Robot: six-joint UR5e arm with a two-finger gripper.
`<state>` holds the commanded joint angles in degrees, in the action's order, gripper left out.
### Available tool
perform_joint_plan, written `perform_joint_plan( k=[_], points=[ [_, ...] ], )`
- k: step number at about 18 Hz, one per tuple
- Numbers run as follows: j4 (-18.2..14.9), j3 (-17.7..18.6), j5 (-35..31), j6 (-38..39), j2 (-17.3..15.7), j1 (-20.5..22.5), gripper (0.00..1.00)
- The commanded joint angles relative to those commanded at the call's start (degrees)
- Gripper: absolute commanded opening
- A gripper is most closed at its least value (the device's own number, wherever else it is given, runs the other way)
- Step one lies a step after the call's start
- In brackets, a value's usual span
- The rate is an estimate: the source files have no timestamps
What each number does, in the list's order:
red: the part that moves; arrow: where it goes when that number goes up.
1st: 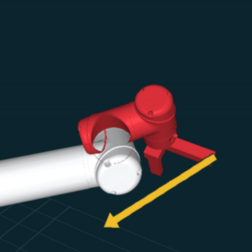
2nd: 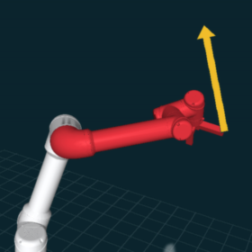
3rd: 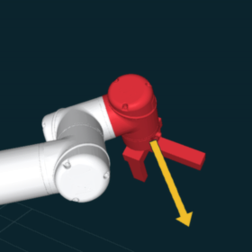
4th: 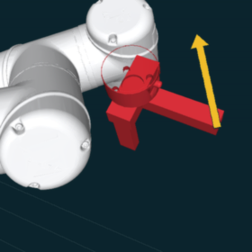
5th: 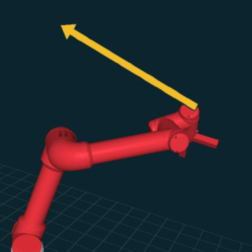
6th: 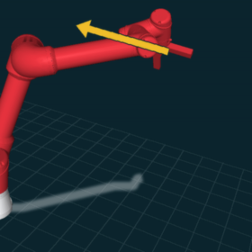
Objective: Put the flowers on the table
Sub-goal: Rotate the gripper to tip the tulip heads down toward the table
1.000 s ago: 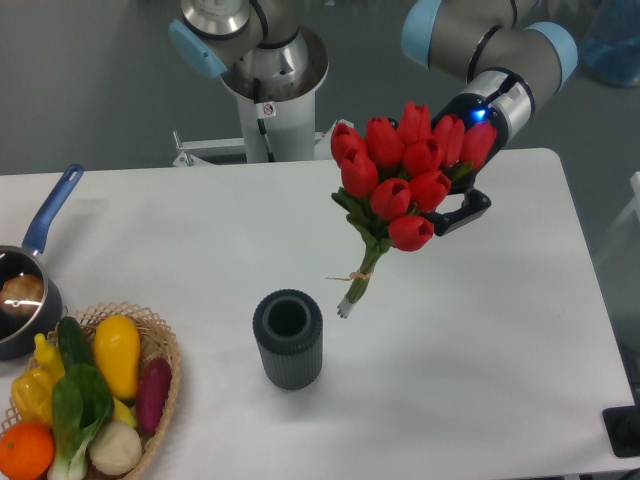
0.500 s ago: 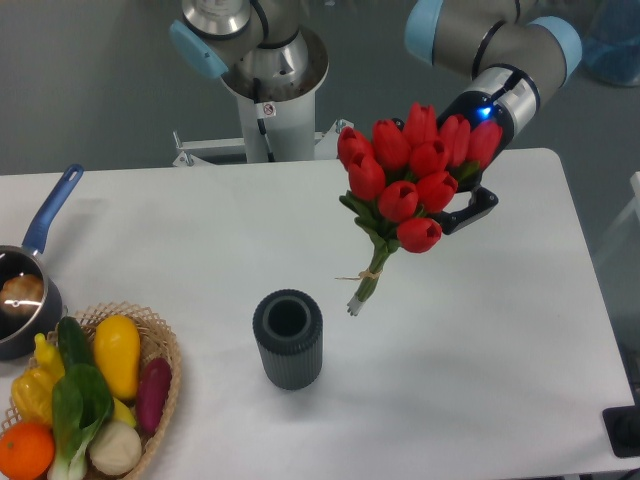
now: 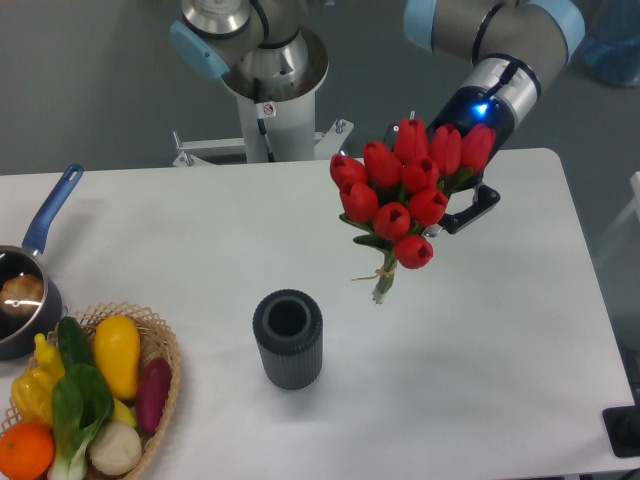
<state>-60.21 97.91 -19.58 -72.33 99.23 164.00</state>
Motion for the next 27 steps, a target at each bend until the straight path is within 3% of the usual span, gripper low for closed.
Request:
perform_joint_plan(
  k=[7,10,13,19,27],
  points=[
    [0.0,-1.4,-11.1,-0.3,-0.6,-1.1,0.52],
    [-0.1,-1.8,-15.4,-6.1,-0.4,-0.9,0.52],
    [-0.3,-1.8,-19.1,-6.9,-0.1,-1.1,0.52],
    [-0.3,-2.5,-33.0,-7.9,0.4,-1.8,0.52],
    [-0.9,-0.4,-40.4,-9.6,0.9,-2.9,0.52]
  ],
)
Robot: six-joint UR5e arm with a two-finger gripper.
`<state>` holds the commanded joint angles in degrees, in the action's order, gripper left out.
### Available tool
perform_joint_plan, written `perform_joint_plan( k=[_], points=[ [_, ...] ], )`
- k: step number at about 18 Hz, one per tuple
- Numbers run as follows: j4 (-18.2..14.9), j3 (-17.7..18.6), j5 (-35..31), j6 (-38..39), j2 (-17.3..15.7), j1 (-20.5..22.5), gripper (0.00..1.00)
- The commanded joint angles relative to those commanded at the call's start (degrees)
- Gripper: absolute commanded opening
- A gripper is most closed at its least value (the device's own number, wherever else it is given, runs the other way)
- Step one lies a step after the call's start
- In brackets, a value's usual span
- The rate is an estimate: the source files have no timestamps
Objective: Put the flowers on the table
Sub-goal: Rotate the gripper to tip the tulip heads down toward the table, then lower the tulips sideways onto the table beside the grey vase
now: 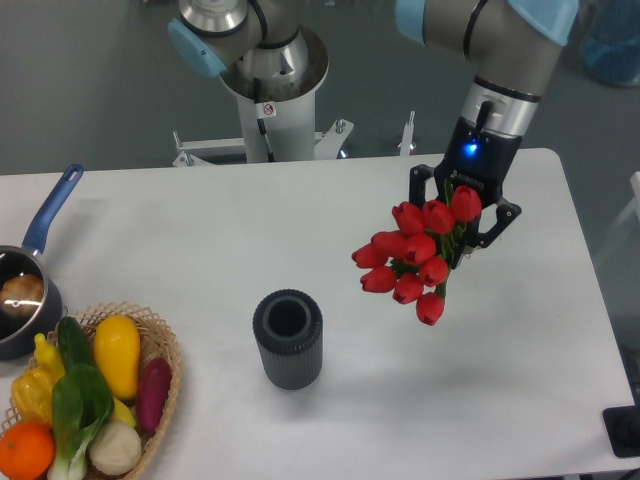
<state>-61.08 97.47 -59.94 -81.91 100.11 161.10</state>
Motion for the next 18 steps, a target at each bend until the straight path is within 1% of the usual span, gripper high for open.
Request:
perform_joint_plan(
  k=[3,7,8,10,12,15,18],
  points=[
    [-1.1,0.4,-1.8,0.0,0.6,-0.1,0.52],
    [-3.9,0.8,-7.3,0.0,1.0,-1.3,0.52],
    [-5.1,1.2,-8.8,0.0,1.1,-1.4,0.52],
    [-6.3,1.9,-11.8,0.0,2.5,-1.8,0.52],
    [-6.4,2.9,-12.7,-0.4,2.8,-1.8,0.52],
    [-6.1,2.4,-14.1,-0.7,3.8,-2.5,0.52],
    [-5.9,0.7,-20.5,-2.0,6.1,-4.4,0.52]
  ],
)
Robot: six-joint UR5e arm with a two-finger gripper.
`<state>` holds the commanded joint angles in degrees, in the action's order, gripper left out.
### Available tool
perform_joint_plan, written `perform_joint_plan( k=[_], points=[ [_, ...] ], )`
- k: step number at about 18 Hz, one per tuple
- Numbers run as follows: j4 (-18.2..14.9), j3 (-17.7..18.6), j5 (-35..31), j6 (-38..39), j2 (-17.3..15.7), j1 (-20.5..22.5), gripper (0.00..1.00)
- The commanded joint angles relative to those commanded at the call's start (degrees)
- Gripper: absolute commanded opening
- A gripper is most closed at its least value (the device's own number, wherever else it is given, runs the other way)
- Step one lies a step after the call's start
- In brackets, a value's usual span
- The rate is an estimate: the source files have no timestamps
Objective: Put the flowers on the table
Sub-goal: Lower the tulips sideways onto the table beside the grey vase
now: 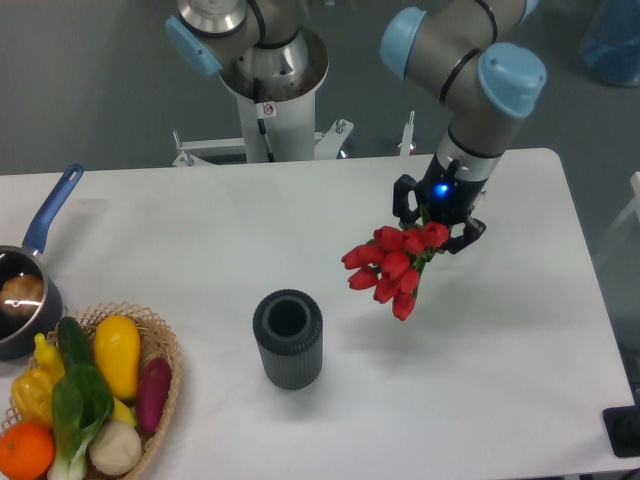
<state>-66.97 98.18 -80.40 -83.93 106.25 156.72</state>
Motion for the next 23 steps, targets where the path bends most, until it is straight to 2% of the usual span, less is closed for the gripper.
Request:
perform_joint_plan(
  k=[7,11,15,20,23],
  points=[
    [0.3,-1.5,-1.9,0.2,3.3,-2.6,0.52],
    [2.5,-2.2,-2.0,0.5,5.7,-4.3,0.52],
    [3.2,-2.1,-6.4,0.4,6.6,-5.0,0.52],
    [4.3,-2.5,-7.1,0.3,7.6,-5.0,0.52],
    [4.6,-2.5,-11.4,0.3,8.1,-5.5,0.52]
  ],
)
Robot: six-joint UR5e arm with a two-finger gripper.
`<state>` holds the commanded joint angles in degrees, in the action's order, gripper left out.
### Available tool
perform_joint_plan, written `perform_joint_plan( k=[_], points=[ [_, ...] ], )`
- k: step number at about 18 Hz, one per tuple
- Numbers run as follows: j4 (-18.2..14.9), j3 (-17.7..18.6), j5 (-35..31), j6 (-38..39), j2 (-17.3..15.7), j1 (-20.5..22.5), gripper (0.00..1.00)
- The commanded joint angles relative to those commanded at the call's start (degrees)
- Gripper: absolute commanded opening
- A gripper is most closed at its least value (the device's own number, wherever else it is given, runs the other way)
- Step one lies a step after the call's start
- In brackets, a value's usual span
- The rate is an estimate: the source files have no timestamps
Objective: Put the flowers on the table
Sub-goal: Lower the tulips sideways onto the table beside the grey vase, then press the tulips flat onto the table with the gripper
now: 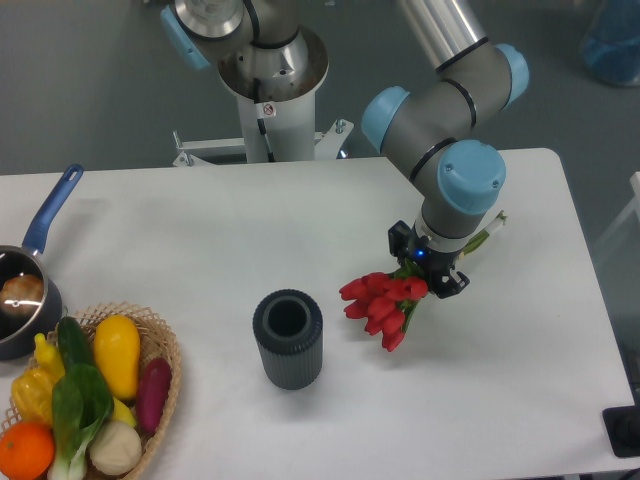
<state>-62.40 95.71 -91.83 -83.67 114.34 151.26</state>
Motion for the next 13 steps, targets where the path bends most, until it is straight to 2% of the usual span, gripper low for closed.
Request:
perform_joint_plan(
  k=[7,13],
  points=[
    [2.4,-0.2,-0.5,0.4,1.0,-0.4,0.53],
    [2.4,-0.2,-0.5,0.4,1.7,-0.4,0.53]
  ],
)
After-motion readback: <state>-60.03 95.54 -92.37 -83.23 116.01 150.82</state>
